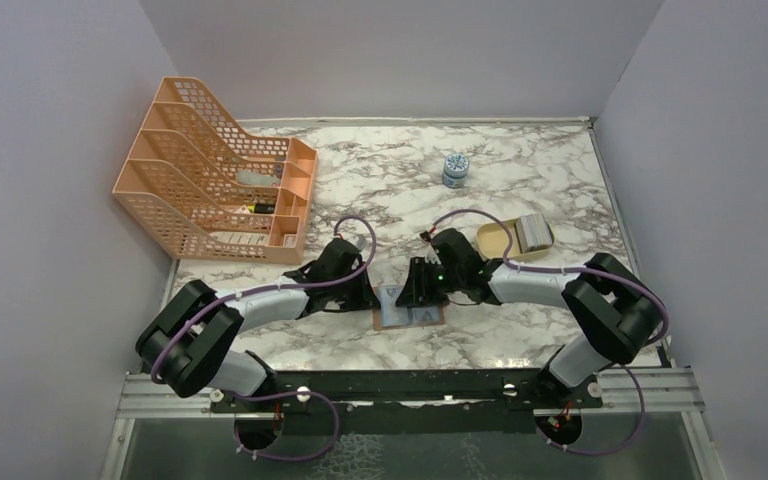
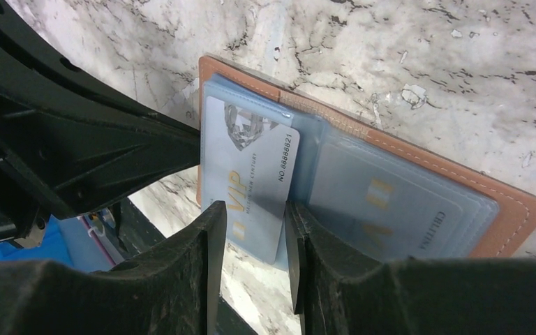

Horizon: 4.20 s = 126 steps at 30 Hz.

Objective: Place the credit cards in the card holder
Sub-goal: Insert the credit card into the card holder, then pick up the credit card from the storage box.

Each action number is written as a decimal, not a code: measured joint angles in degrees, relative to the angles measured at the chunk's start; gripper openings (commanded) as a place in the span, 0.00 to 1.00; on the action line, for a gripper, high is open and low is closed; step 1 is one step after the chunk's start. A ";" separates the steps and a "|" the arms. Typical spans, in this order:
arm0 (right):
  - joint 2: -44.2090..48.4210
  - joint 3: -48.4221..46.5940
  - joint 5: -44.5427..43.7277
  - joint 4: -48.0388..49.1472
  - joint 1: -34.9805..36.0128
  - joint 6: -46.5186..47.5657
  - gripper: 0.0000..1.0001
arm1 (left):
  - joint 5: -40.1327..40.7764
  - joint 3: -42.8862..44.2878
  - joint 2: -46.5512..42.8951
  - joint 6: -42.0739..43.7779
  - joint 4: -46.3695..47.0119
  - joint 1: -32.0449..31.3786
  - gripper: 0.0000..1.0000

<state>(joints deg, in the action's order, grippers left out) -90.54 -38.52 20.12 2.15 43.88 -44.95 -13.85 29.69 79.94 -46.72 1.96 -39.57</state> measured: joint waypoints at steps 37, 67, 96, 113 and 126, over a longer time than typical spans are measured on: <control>5.97 -26.64 -44.92 -35.30 -7.52 18.47 0.43 | 4.37 7.23 -19.80 6.27 -17.14 -0.31 0.99; -12.44 -31.69 -66.29 -43.34 -21.40 27.71 0.44 | 5.75 9.51 -24.20 13.53 -24.63 -0.31 0.99; -14.69 -31.69 -68.39 -44.61 -22.62 27.36 0.29 | 5.79 9.51 -24.39 13.53 -24.76 -0.31 0.99; -13.62 -31.69 -68.30 -44.74 -22.62 27.21 0.18 | 5.79 9.51 -24.39 13.51 -24.76 -0.31 0.99; -10.23 -31.71 -63.21 -45.88 -22.62 27.47 0.06 | 6.25 9.51 -24.39 13.22 -24.76 -0.31 0.99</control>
<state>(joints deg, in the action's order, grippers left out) -100.77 -70.24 -43.09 -43.72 21.26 -17.47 -7.60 39.20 55.55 -33.50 -22.81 -39.88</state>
